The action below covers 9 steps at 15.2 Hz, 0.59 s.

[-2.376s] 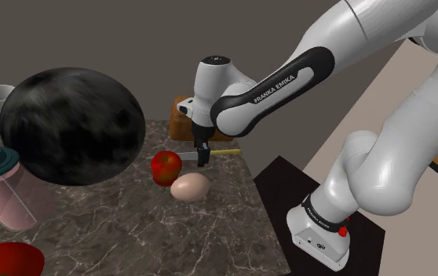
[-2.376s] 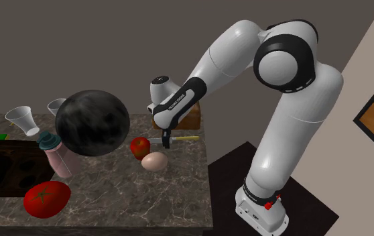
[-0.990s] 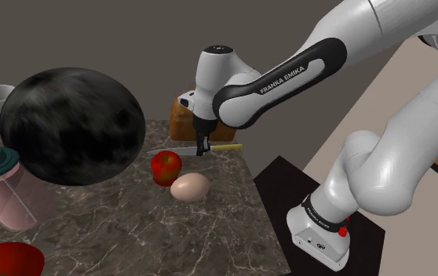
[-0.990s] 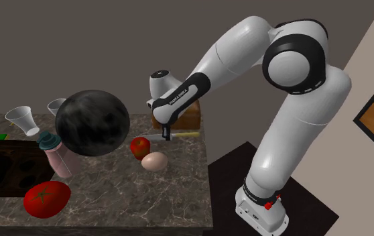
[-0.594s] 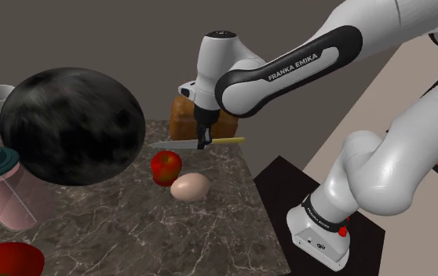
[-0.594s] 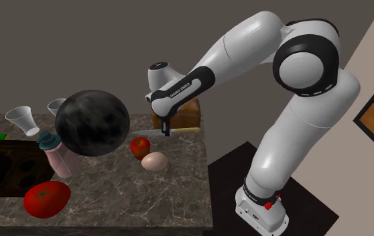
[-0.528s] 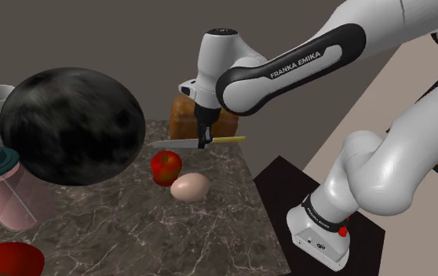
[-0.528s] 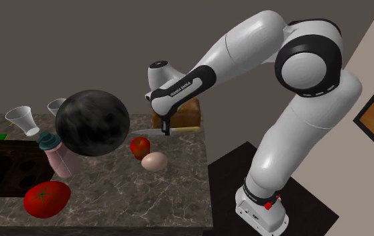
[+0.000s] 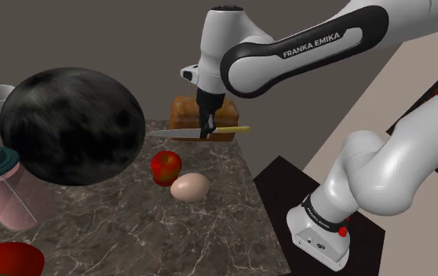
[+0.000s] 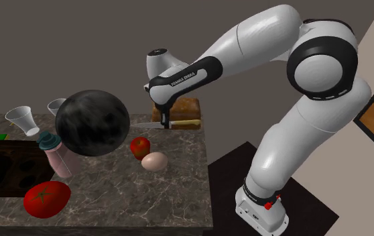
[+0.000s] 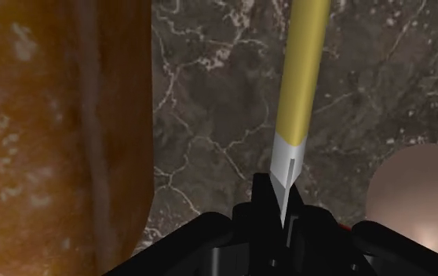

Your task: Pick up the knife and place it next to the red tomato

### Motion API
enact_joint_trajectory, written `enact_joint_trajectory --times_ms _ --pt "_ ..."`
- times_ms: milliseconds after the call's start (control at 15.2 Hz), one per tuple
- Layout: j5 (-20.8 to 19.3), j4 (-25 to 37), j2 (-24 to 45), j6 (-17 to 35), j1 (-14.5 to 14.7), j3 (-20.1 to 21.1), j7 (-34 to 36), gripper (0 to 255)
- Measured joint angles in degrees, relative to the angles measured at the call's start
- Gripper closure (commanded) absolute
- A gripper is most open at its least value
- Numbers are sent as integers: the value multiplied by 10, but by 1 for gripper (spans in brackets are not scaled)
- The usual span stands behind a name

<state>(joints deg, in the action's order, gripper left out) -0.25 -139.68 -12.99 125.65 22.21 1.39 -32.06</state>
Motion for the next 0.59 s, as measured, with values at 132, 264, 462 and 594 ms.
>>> enact_joint_trajectory --times_ms 132,264,462,594 --pt "0 11 -5 -16 0 0 0 255" --pt "1 20 -13 -33 1 0 0 255" --pt "1 32 -24 -56 1 0 0 255" --pt "1 43 -30 -73 1 0 0 255"
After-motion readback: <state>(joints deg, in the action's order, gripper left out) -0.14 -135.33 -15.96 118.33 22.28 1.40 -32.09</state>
